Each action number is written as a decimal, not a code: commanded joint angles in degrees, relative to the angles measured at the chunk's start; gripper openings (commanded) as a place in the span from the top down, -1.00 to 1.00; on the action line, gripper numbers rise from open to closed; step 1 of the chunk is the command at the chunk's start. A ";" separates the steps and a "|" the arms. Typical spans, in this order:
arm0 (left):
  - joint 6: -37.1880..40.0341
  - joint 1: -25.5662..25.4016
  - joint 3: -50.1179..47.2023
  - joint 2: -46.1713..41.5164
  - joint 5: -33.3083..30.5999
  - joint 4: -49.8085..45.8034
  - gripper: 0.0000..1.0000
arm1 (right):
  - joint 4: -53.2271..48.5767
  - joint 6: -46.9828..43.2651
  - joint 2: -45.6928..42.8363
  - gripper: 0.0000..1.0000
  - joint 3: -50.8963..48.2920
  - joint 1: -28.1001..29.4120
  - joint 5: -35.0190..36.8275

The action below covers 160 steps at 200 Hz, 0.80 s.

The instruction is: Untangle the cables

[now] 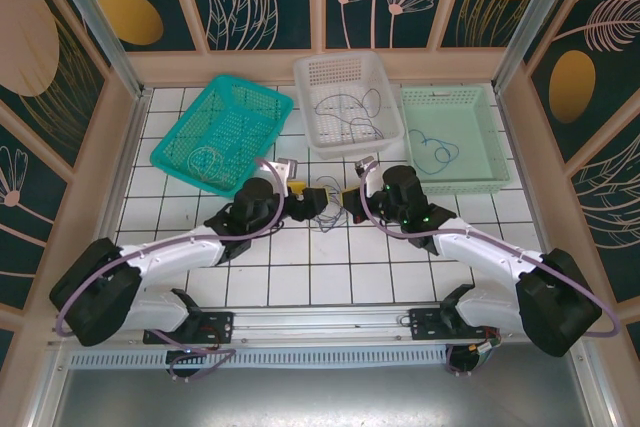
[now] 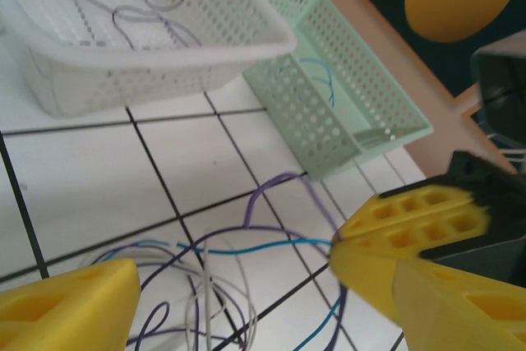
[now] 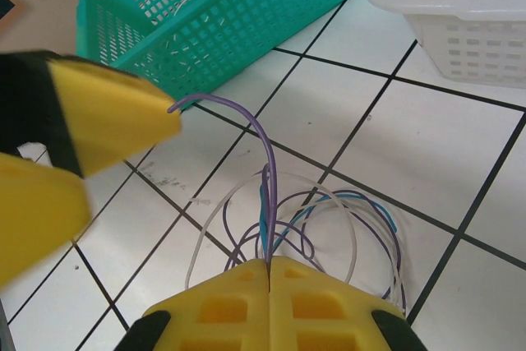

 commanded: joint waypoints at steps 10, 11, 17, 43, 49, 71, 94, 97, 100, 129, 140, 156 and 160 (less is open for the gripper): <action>-1.23 -0.10 3.13 3.19 2.32 3.07 -0.61 | 3.40 -0.54 -1.70 1.00 -1.24 0.13 -2.59; -1.18 -0.11 3.26 3.28 2.32 3.12 -0.61 | 3.42 -0.52 -1.69 1.00 -1.26 0.14 -2.67; -0.98 -0.03 3.59 3.73 2.49 3.40 -0.61 | 3.60 -0.55 -1.80 1.00 -1.43 0.21 -2.87; -0.81 0.00 5.23 5.95 2.43 4.55 -0.61 | 4.66 -0.50 -2.00 1.00 -1.90 0.40 -3.18; -1.09 0.08 5.40 6.51 2.61 5.29 -0.61 | 4.75 -0.50 -1.99 1.00 -1.90 0.37 -3.11; -1.93 0.16 6.16 8.44 3.71 7.38 -0.61 | 4.79 -0.50 -2.02 1.00 -1.87 0.50 -3.00; -2.02 0.24 8.17 10.67 3.95 6.37 -0.58 | 5.21 -0.38 -2.07 1.00 -2.08 0.67 -3.17; -2.07 0.33 8.29 10.95 4.04 6.45 -0.57 | 5.32 -0.40 -2.06 1.00 -2.08 0.67 -3.20; -2.11 0.37 8.43 11.15 4.12 6.62 -0.56 | 5.30 -0.47 -2.10 1.00 -2.12 0.72 -3.22; -1.66 0.39 9.58 12.16 4.53 7.82 -0.41 | 5.02 -0.82 -1.69 1.00 -2.18 0.85 -3.61; -1.09 0.32 10.23 12.36 4.35 7.43 -0.31 | 4.54 -1.17 -1.50 1.00 -2.17 0.85 -3.54; -0.80 0.36 10.81 12.65 4.87 7.67 -0.01 | 3.99 -1.32 -1.53 1.00 -2.17 0.82 -3.08; -0.86 0.38 10.90 12.79 5.04 7.73 0.08 | 3.89 -1.40 -1.60 1.00 -2.21 0.80 -2.93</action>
